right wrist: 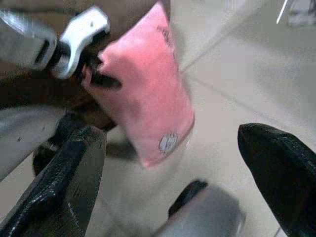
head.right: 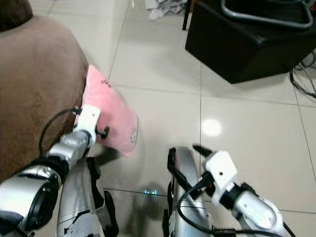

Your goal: Move the pillow to the sofa from floor

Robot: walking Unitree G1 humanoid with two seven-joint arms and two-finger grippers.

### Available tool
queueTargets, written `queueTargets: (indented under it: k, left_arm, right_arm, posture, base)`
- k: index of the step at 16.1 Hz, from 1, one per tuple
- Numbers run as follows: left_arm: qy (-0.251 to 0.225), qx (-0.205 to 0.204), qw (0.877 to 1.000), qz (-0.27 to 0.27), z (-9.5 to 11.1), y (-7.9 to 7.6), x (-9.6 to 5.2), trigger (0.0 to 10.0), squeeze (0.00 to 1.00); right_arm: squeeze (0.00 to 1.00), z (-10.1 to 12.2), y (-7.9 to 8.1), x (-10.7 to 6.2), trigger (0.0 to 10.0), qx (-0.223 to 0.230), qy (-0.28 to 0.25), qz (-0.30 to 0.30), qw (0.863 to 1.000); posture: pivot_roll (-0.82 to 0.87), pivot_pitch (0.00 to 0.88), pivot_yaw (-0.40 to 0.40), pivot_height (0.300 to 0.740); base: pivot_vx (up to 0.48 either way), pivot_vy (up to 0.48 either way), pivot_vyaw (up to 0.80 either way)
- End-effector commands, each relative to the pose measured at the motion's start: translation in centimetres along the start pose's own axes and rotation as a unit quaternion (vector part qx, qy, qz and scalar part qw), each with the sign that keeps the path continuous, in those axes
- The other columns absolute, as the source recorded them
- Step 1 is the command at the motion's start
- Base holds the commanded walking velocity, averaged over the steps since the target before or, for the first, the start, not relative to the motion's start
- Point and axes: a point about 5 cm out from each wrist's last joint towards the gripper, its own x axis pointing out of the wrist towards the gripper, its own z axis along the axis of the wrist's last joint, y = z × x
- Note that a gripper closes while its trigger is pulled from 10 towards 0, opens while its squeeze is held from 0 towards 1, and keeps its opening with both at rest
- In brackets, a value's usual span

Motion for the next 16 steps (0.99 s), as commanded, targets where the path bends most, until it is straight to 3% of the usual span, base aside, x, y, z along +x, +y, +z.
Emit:
queueTargets:
  k: [1,3,4,5,6,16]
  left_arm:
    - [0.021,0.006,1.000,0.001,-1.5,0.0,-0.2,10.0,0.00]
    - [0.030,0.012,0.999,0.013,-2.0,0.4,-0.2,10.0,0.00]
    - [0.032,0.009,0.999,0.012,-2.1,0.5,-0.3,4.8,0.00]
    - [0.032,0.007,0.999,0.010,-2.1,0.5,-0.3,4.8,0.00]
    - [0.036,0.011,0.999,0.013,-2.3,0.7,-0.3,0.0,0.00]
    - [0.033,0.009,0.999,-0.023,-1.9,-0.5,-0.2,0.0,0.00]
  right_arm:
    - [0.00,-0.9,-0.1,-0.3,10.0,0.003,0.008,0.004,1.000]
    - [0.00,-1.1,-0.1,0.1,10.0,0.016,0.009,0.031,0.999]
    - [0.00,-1.1,0.0,0.3,10.0,0.015,0.008,0.043,0.999]
    - [0.00,-1.1,0.1,0.5,10.0,0.014,0.006,0.047,0.999]
    - [0.00,-1.1,0.3,1.2,10.0,0.005,0.004,0.066,0.998]
    - [0.00,-0.9,0.4,2.2,10.0,-0.009,0.003,0.084,0.996]
  posture:
    - [-0.14,0.359,0.013,0.515]
    - [-0.14,0.345,0.003,0.515]
    - [-0.13,0.342,0.001,0.515]
    - [-0.13,0.342,0.001,0.515]
    - [-0.13,0.339,-0.014,0.515]
    - [-0.13,0.338,-0.005,0.515]
  base:
    - [0.000,0.000,0.00]
    - [0.000,0.000,0.00]
    - [0.000,0.000,0.00]
    - [0.000,0.000,0.00]
    - [0.000,0.000,0.00]
    - [0.000,0.000,0.00]
